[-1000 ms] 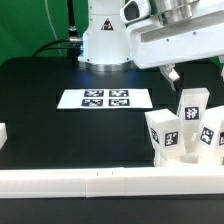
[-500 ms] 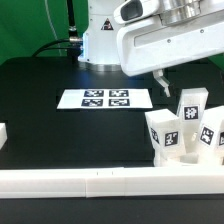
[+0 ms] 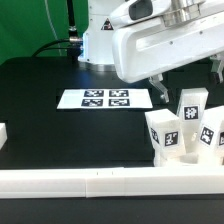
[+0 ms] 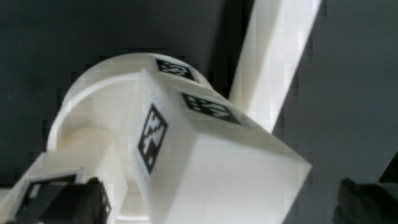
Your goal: Assemble stool
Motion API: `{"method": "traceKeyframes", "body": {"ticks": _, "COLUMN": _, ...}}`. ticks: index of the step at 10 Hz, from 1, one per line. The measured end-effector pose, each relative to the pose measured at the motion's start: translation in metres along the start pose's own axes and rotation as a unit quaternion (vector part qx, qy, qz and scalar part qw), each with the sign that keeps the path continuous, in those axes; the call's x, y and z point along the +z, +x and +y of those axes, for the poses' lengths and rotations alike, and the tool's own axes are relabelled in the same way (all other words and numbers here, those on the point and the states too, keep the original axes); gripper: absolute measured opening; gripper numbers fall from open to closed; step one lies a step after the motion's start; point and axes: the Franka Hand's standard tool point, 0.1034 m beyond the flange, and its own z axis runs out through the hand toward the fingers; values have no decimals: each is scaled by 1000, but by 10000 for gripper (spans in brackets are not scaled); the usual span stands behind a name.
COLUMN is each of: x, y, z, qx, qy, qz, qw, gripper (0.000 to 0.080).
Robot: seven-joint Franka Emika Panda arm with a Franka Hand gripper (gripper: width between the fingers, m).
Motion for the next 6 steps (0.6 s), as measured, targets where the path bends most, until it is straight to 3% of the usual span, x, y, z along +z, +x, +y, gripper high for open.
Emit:
{"method": "traceKeyframes", "body": {"ticks": 4, "x": 2, "y": -4, "z": -10, "qx": -104, "qy": -3, "qz": -8, "qw": 995, "gripper": 649}}
{"method": "traceKeyframes", "body": {"ticks": 6, "x": 2, "y": -4, "z": -7, "qx": -153, "qy": -6, "qz": -11, "qw": 988, "gripper": 649}}
